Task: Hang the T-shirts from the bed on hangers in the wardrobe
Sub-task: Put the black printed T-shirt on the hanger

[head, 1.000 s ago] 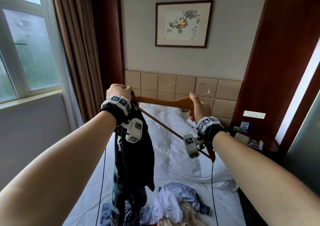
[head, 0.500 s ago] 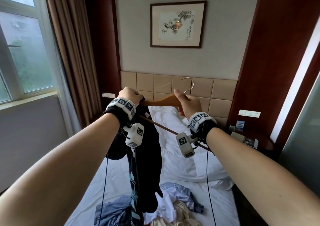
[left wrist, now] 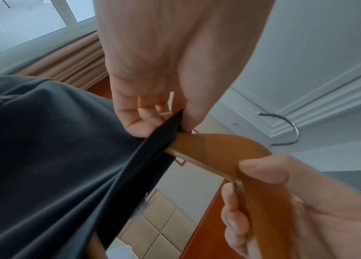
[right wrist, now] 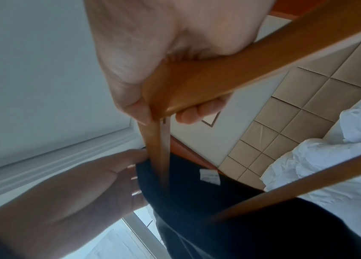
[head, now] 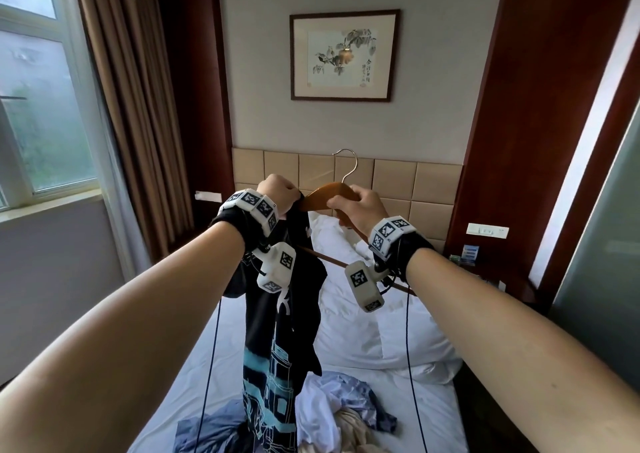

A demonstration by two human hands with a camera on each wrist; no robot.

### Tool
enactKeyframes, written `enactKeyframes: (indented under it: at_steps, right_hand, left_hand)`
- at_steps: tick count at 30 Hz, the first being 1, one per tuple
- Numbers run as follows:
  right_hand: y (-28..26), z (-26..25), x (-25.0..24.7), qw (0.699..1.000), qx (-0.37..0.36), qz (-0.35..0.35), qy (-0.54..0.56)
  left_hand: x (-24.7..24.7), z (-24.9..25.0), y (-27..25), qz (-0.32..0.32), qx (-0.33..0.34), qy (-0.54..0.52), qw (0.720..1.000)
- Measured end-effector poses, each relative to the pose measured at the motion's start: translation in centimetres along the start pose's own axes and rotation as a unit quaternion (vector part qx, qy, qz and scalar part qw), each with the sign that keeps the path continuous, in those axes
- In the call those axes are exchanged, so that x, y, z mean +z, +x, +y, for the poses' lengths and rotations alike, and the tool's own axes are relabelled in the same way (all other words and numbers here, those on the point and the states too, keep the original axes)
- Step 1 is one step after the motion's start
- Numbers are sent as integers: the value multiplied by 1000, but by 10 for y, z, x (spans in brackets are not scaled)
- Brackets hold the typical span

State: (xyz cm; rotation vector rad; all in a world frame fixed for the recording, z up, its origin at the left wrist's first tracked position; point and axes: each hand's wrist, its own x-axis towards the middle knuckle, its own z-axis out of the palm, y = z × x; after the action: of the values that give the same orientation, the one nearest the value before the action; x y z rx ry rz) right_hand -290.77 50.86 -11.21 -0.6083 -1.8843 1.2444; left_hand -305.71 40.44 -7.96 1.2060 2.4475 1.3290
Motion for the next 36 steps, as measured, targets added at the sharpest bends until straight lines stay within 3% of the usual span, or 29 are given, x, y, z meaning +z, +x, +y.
enactKeyframes:
  at_steps: [15, 22, 31, 36]
  right_hand:
    - [5, -17, -17, 997, -20, -21, -65]
    - [3, -13, -28, 995, -20, -24, -93]
    - [-13, -7, -48, 996, -3, -37, -80]
    - [-23, -17, -58, 996, -23, -77, -39]
  left_hand:
    - [14, 53, 4, -9, 18, -72, 997]
    - [25, 78, -9, -1, 78, 29, 997]
    - [40, 85, -24, -98, 129, 142, 976]
    - [43, 84, -28, -115, 95, 148, 978]
